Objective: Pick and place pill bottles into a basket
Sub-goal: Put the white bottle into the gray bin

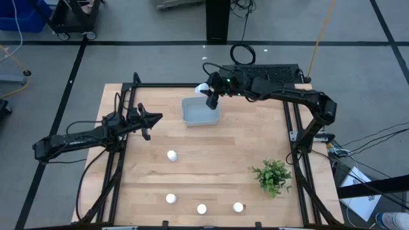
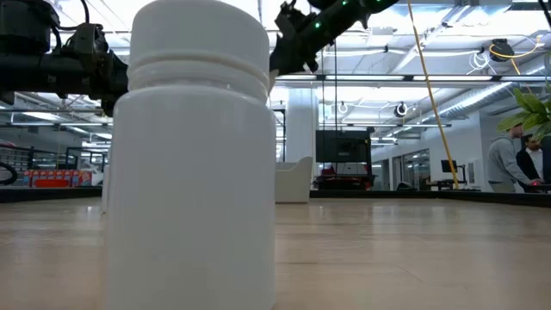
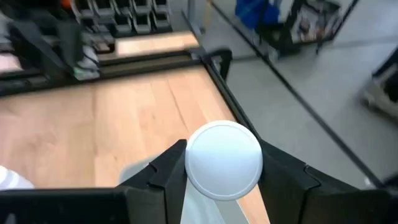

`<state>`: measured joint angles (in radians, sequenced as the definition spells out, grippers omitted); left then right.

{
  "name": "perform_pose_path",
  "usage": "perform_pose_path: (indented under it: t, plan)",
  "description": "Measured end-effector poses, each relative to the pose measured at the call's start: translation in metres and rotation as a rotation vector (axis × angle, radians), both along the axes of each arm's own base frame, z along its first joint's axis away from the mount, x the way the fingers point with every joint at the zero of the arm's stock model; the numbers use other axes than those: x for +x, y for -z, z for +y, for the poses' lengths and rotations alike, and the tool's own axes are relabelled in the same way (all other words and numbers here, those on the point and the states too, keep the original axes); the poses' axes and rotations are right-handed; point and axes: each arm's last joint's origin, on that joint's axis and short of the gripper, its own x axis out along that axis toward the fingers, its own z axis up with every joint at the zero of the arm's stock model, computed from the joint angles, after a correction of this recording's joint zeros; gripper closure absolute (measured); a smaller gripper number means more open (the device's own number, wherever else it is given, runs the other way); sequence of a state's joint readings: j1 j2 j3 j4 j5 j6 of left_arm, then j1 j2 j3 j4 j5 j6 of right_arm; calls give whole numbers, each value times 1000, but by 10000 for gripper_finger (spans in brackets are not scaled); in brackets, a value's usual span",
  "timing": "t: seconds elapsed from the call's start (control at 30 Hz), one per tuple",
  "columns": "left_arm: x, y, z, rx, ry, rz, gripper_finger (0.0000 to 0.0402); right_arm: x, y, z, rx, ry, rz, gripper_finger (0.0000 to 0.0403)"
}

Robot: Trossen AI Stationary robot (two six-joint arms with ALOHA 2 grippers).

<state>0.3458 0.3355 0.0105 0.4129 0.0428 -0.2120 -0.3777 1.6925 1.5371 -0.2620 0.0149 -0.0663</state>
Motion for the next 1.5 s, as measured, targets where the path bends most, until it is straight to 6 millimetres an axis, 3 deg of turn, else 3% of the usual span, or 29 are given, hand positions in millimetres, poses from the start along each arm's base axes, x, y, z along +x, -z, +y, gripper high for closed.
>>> perform_pose_path:
  t: [0.37, 0.9, 1.27, 1.5]
  plan:
    - [0, 1, 0, 1, 0, 8, 360, 14, 42, -30, 177, -3, 193, 252]
    - [0, 2, 0, 0, -1, 21, 360, 29, 102, -39, 287, 6, 357, 252]
    - [0, 2, 0, 0, -1, 21, 360, 24, 105, -50, 331, 37, 342, 252]
    - [0, 2, 0, 0, -1, 21, 360, 32, 134, -52, 357, 36, 402, 251]
